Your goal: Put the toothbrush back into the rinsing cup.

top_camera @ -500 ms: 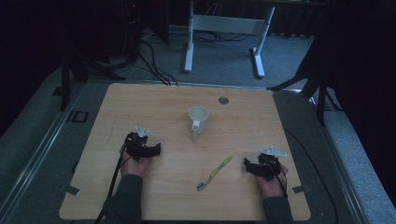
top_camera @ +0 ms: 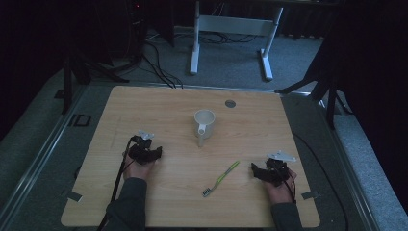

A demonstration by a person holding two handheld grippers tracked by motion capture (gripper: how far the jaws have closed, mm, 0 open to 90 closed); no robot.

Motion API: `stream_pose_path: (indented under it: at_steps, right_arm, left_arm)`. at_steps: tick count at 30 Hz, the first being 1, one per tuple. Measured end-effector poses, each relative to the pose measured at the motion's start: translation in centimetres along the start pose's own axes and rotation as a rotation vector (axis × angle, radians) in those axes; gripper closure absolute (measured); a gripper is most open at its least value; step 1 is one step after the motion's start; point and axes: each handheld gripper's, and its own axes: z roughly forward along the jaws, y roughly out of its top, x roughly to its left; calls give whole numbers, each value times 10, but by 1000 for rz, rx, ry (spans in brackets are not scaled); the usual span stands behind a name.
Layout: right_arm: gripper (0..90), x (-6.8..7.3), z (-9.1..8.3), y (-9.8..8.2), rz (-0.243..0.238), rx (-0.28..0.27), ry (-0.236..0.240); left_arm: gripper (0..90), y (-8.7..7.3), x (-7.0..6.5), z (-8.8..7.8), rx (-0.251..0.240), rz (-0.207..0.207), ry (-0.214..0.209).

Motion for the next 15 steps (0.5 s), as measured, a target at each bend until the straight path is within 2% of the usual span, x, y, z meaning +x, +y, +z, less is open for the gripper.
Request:
stream_pose_path:
  at_steps: [9, 15]
  right_arm:
    - [210, 0, 0, 0, 0, 1, 0]
    - [210, 0, 0, 0, 1, 1, 0]
  left_arm:
    - [504, 12, -28, -19, -36, 83, -32]
    - [515, 20, -45, -30, -64, 106, -56]
